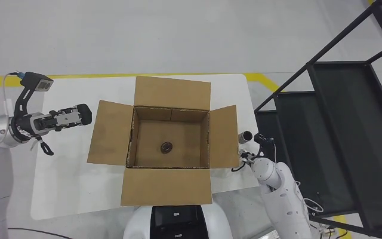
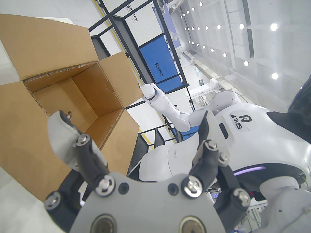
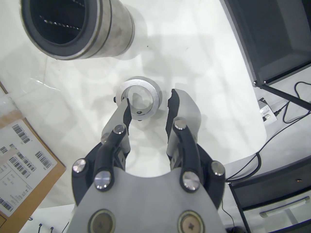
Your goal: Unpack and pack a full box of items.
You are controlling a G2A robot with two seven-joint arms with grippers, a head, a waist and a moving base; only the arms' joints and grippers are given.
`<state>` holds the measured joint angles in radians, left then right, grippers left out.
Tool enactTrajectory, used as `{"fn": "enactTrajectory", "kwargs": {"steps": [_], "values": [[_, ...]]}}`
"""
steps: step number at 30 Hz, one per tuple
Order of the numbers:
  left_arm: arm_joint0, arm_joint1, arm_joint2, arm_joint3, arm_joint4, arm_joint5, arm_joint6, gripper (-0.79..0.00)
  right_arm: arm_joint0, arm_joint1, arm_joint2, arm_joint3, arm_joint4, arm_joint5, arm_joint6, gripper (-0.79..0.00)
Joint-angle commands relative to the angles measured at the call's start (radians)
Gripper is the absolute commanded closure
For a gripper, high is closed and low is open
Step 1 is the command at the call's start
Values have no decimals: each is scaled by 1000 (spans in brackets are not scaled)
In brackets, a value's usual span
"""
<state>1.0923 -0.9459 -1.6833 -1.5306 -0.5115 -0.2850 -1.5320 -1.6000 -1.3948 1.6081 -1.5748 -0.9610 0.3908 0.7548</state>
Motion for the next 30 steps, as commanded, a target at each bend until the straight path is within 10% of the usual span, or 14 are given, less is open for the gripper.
{"fn": "enactTrajectory", "kwargs": {"steps": [1, 4, 8, 30], "values": [[0, 0, 0, 0, 0, 0, 0, -785, 7, 0, -4, 10, 2, 1, -1, -311], [0, 0, 0, 0, 0, 0, 0, -785, 16, 1, -9, 24, 12, 2, -2, -268], [0, 0, 0, 0, 0, 0, 0, -785, 18, 1, -11, 32, 31, 7, -13, 0], [0, 0, 0, 0, 0, 0, 0, -785, -338, 18, 296, -559, 430, -180, -59, 0]]}}
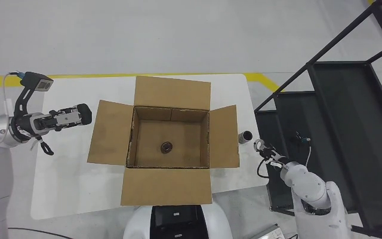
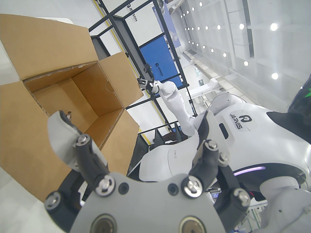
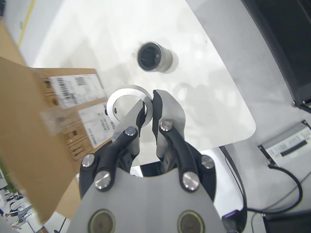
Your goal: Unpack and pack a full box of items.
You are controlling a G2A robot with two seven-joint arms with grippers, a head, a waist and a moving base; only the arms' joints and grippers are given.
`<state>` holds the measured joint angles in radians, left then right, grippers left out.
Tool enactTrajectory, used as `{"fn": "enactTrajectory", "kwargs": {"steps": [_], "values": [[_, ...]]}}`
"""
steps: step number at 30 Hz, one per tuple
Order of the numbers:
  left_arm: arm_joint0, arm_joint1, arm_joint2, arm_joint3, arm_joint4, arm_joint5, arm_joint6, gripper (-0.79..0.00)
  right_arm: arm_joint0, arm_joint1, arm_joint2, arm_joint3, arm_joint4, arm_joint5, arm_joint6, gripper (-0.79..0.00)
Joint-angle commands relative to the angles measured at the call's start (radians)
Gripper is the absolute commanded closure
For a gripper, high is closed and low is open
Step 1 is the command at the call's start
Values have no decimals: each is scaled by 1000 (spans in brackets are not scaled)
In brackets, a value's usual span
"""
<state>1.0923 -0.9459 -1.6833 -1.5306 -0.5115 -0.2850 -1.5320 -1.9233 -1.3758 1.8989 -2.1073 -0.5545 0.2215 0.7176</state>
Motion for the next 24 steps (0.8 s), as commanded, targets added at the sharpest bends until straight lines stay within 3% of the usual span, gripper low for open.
{"fn": "enactTrajectory", "kwargs": {"steps": [1, 6, 12, 17, 24], "values": [[0, 0, 0, 0, 0, 0, 0, -785, -27, -2, 8, -59, 39, -28, -45, 0], [0, 0, 0, 0, 0, 0, 0, -785, -38, -4, -28, -201, 66, -94, -121, 0], [0, 0, 0, 0, 0, 0, 0, -785, 89, 8, -213, -243, -82, -130, -34, 0], [0, 0, 0, 0, 0, 0, 0, -785, 243, 13, -457, -216, -293, -37, 117, 0], [0, 0, 0, 0, 0, 0, 0, -785, 455, -9, -798, 22, -542, 126, 201, 0]]}}
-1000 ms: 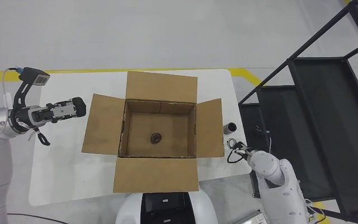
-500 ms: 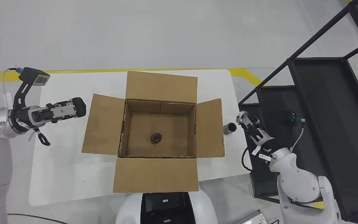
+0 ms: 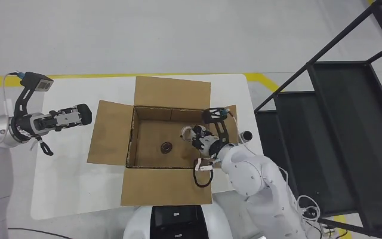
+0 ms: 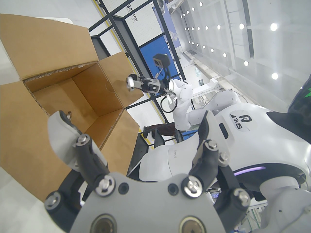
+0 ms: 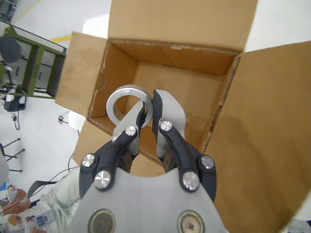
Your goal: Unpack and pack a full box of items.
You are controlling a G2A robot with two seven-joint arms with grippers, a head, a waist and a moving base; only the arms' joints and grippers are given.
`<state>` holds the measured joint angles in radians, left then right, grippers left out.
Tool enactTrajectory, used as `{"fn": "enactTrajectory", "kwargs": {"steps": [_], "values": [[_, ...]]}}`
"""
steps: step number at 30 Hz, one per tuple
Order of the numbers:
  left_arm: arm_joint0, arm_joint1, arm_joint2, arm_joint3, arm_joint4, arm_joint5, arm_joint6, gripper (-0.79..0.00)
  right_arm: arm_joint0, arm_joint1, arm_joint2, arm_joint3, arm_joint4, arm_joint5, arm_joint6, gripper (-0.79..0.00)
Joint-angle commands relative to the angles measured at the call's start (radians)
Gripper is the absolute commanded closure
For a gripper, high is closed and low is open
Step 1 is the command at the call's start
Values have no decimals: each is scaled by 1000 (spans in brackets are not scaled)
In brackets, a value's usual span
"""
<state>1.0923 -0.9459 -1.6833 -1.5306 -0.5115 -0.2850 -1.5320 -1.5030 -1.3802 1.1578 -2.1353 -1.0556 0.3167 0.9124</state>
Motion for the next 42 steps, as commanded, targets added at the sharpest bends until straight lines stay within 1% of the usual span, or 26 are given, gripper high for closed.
{"fn": "enactTrajectory", "kwargs": {"steps": [1, 4, 7, 13, 17, 21, 22, 23, 24, 28, 30, 32, 34, 37, 40, 42], "values": [[0, 0, 0, 0, 0, 0, 0, -785, 62, -10, -95, 94, -70, 54, 10, 0], [0, 0, 0, 0, 0, 0, 0, -785, 140, -27, -180, 223, -138, 127, -4, 0], [0, 0, 0, 0, 0, 0, 0, -785, 208, -46, -233, 330, -158, 188, -27, 0], [0, 0, 0, 0, 0, 0, 0, -785, 295, -79, -321, 494, -210, 275, -46, 0], [0, 0, 0, 0, 0, 0, 0, -785, 326, -99, -365, 558, -219, 309, -47, 0], [0, 0, 0, 0, 0, 0, 0, -785, 349, -116, -379, 601, -205, 338, -54, 0], [0, 0, 0, 0, 0, 0, 0, -785, 355, -120, -381, 613, -204, 344, -54, -12], [0, 0, 0, 0, 0, 0, 0, -785, 360, -123, -383, 623, -203, 348, -54, -289], [0, 0, 0, 0, 0, 0, 0, -785, 364, -126, -383, 631, -199, 353, -51, -785], [0, 0, 0, 0, 0, 0, 0, -785, 351, -132, -386, 604, -181, 323, -50, -785], [0, 0, 0, 0, 0, 0, 0, -785, 323, -128, -368, 543, -141, 281, -35, -785], [0, 0, 0, 0, 0, 0, 0, -785, 277, -118, -327, 446, -80, 230, -20, -785], [0, 0, 0, 0, 0, 0, 0, -785, 216, -105, -260, 317, 15, 158, 5, -785], [0, 0, 0, 0, 0, 0, 0, -785, 100, -79, -140, 105, 109, 48, 10, -785], [0, 0, 0, 0, 0, 0, 0, -785, -19, -57, -11, -78, 177, -37, -22, -785], [0, 0, 0, 0, 0, 0, 0, -785, -85, -48, 86, -163, 233, -69, -67, -785]]}}
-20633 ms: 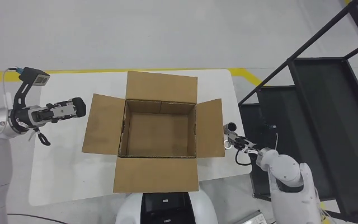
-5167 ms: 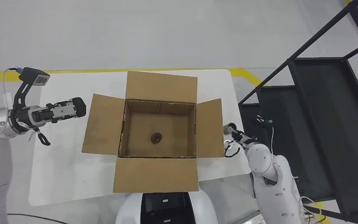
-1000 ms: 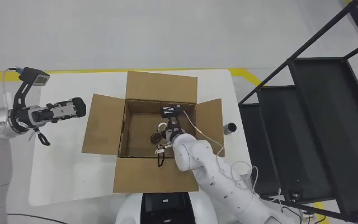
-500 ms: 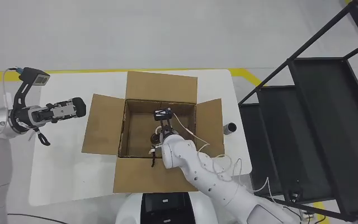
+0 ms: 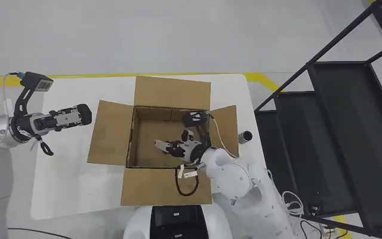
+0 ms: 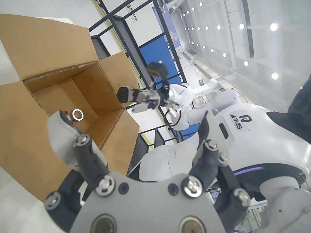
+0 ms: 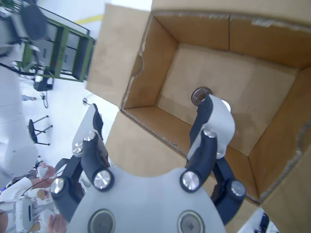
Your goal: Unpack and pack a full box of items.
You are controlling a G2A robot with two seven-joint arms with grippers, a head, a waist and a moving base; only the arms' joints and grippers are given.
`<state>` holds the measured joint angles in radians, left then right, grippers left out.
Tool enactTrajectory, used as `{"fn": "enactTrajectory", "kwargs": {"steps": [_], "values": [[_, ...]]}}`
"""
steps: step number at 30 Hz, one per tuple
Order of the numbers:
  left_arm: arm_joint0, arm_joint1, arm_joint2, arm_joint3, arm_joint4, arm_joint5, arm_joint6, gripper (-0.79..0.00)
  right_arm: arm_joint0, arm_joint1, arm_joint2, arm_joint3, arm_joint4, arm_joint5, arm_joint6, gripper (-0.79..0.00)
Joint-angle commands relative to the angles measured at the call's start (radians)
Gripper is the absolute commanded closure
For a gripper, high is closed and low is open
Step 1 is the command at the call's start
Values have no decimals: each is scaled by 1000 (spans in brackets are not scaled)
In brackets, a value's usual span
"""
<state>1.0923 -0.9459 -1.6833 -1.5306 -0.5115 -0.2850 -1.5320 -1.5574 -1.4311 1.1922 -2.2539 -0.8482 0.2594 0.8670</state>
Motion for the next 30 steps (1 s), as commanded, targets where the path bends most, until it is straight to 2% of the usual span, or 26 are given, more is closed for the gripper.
{"fn": "enactTrajectory", "kwargs": {"steps": [1, 8, 11, 15, 19, 23, 30], "values": [[0, 0, 0, 0, 0, 0, 0, -785, -59, 6, 97, -74, 54, -25, -46, -785], [0, 0, 0, 0, 0, 0, 0, -785, -161, 17, 382, -96, 233, -109, -245, -785], [0, 0, 0, 0, 0, 0, 0, -785, -195, 19, 502, -91, 281, -36, -294, -785], [0, 0, 0, 0, 0, 0, 0, -785, -186, 22, 574, -12, 271, 64, -314, -785], [0, 0, 0, 0, 0, 0, 0, -785, -161, 27, 585, 84, 234, 145, -285, -785], [0, 0, 0, 0, 0, 0, 0, -785, -136, 36, 553, 180, 144, 177, -234, -785], [0, 0, 0, 0, 0, 0, 0, -785, -76, 46, 493, 351, -21, 241, -210, -785]]}}
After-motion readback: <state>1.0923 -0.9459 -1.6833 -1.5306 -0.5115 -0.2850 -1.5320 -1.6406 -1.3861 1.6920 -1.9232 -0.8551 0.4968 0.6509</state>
